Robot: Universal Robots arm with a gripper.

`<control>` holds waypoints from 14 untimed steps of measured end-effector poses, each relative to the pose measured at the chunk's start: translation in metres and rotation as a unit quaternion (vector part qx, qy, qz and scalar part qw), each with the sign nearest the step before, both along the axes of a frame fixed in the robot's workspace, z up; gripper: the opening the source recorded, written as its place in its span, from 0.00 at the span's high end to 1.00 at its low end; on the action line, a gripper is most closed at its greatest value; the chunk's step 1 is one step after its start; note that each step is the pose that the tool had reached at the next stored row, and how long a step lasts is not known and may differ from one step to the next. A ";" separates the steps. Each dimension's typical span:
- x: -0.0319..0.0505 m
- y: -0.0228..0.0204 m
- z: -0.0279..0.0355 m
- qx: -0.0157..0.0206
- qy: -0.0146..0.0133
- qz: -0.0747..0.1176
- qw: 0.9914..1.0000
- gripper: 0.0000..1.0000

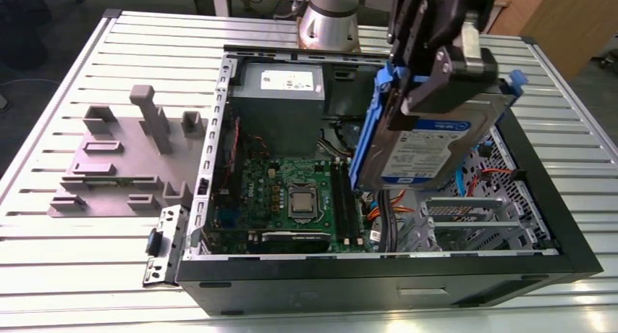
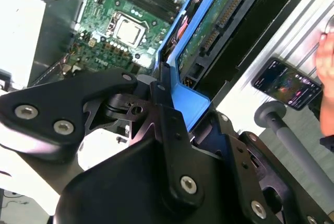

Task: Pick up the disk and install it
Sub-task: 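Pick up the disk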

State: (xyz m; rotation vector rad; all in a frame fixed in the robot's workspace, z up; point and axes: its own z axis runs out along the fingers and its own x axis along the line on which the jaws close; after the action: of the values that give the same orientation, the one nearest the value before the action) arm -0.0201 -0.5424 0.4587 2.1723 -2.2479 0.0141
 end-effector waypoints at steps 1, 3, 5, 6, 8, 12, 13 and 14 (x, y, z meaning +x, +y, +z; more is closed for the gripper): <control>0.0037 -0.0006 -0.0002 0.000 0.000 0.000 1.000 0.64; 0.0120 -0.0017 -0.0006 0.000 0.000 0.000 1.000 0.64; 0.0203 -0.0024 -0.0010 0.000 0.000 0.000 1.000 0.64; 0.0246 -0.0027 -0.0013 0.000 0.000 0.000 1.000 0.64; 0.0335 -0.0031 -0.0017 0.000 0.000 0.000 1.000 0.64; 0.0507 -0.0042 -0.0027 0.000 0.000 0.000 1.000 0.64; 0.0531 -0.0049 -0.0031 0.000 0.000 0.000 1.000 0.64; 0.0545 -0.0060 -0.0035 0.000 0.000 0.000 1.000 0.64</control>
State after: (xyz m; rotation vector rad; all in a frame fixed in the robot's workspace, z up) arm 0.0343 -0.5484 0.4552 2.1721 -2.2475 0.0133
